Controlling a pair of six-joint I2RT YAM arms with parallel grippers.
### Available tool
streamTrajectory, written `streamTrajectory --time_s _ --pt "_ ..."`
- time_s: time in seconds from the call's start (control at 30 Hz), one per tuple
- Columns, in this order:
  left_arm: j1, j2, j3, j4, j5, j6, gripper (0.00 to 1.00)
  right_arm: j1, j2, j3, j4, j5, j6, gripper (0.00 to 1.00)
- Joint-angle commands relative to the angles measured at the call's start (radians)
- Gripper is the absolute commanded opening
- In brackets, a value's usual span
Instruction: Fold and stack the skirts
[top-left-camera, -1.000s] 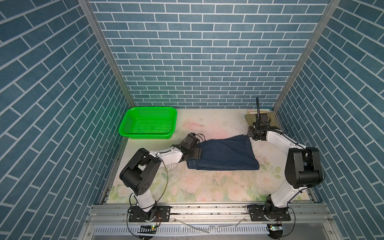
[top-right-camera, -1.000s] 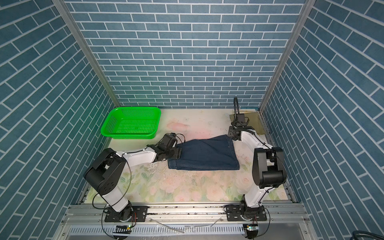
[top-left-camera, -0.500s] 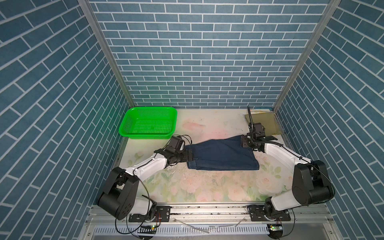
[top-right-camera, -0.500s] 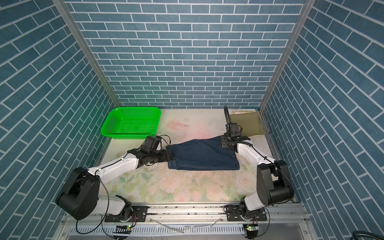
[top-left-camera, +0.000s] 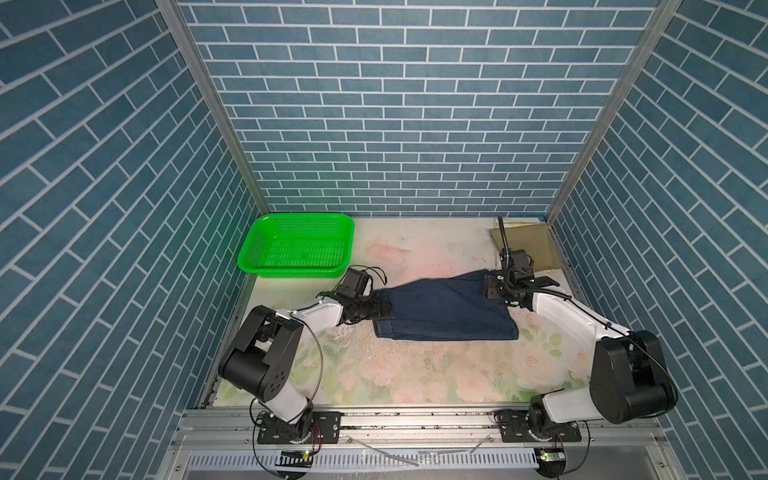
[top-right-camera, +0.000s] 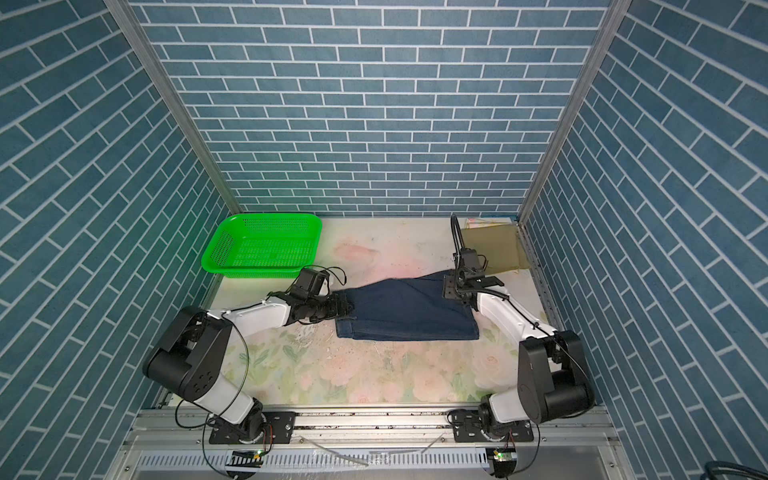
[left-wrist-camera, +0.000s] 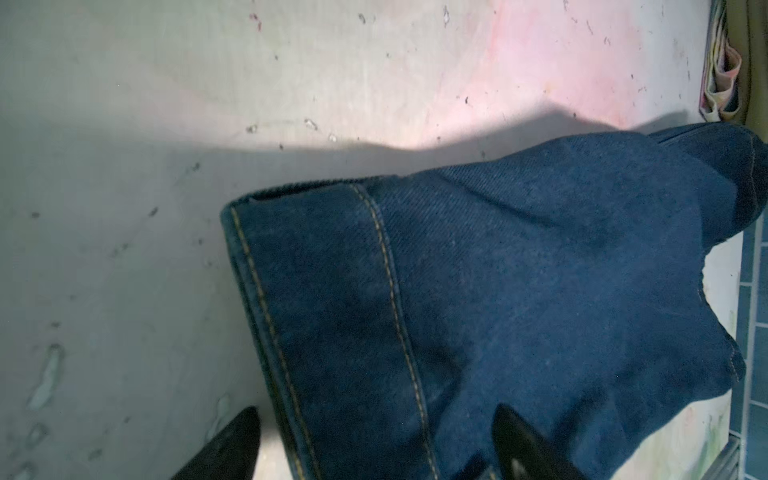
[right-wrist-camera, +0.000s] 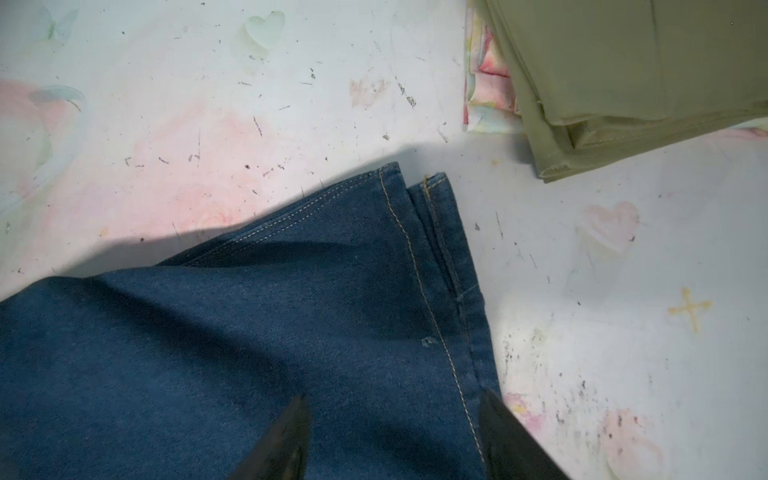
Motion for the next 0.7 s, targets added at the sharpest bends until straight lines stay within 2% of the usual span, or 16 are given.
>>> streamTrajectory --time_s 0.0,0.07,0.17,0.27,0.3,0.5,0.67 --pt "-0.004 0.085 -0.023 -0.124 -0.031 -0.010 0.75 0.005 -0.036 -0.044 -0.018 0.037 0.034 0.64" --pt "-0.011 0.108 -0.028 -0.154 -0.063 -0.006 0.68 0.005 -0.044 -0.061 -0.008 0.043 0.042 0.64" --pt "-0.020 0.155 -0.043 -0.155 -0.101 -0.006 0.49 0.005 -0.044 -0.081 0.007 0.044 0.050 0.64" --pt "-0.020 0.178 -0.039 -0.157 -0.126 0.002 0.06 0.005 -0.038 -0.087 0.009 0.046 0.051 0.64" --pt "-0.021 0.163 -0.034 -0.169 -0.140 0.006 0.00 0.005 -0.035 -0.086 0.006 0.047 0.050 0.64" --pt "-0.021 -0.007 0.061 -0.368 -0.274 0.090 0.00 0.005 -0.049 -0.091 -0.014 0.053 0.049 0.64" --pt "-0.021 -0.131 0.151 -0.522 -0.366 0.149 0.00 0.006 -0.064 -0.115 -0.006 0.007 0.069 0.64"
